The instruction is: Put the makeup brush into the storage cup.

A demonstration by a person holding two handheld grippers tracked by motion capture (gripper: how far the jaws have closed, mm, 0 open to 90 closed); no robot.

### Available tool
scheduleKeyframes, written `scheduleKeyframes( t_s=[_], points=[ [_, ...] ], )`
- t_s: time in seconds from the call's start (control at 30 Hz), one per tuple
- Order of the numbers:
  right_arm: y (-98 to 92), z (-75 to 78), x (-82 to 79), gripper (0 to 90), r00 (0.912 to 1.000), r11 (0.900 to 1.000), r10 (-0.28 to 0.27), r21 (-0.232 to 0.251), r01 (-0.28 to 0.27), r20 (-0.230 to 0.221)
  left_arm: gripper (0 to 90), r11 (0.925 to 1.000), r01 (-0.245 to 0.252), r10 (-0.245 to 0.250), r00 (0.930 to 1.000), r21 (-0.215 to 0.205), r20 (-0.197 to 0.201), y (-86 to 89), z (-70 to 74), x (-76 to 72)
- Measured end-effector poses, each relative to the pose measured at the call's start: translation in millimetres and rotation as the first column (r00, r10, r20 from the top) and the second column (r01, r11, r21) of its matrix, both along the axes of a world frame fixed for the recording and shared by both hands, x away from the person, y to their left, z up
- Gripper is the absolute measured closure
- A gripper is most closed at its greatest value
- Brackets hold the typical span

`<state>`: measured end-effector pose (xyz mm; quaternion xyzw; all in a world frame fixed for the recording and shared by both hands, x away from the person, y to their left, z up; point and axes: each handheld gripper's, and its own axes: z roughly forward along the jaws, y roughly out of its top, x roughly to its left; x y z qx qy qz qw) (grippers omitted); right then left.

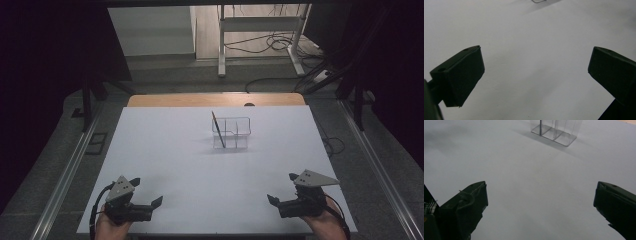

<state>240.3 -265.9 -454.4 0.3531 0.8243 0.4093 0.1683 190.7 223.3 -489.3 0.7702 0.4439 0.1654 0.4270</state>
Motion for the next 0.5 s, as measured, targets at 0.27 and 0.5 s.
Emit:
scheduleKeyframes(
  t_s=[0.27, 0.5],
  points=[
    [-12.2, -2.5, -4.8, 0.0, 0.9995, 1.000, -0.031, -0.001, 0.031, 0.004, 1.3, 1.0000, 0.003, -0.003, 1.0000, 0.002, -0.001, -0.2, -0.2, 0.3],
    [-22.6, -6.7, -9.6, 0.0, 0.9987, 0.999, -0.050, -0.003, 0.050, 0.000, 1.4, 1.0000, 0.007, -0.007, 1.0000, 0.004, -0.002, -0.7, -0.5, 0.5]
  ],
)
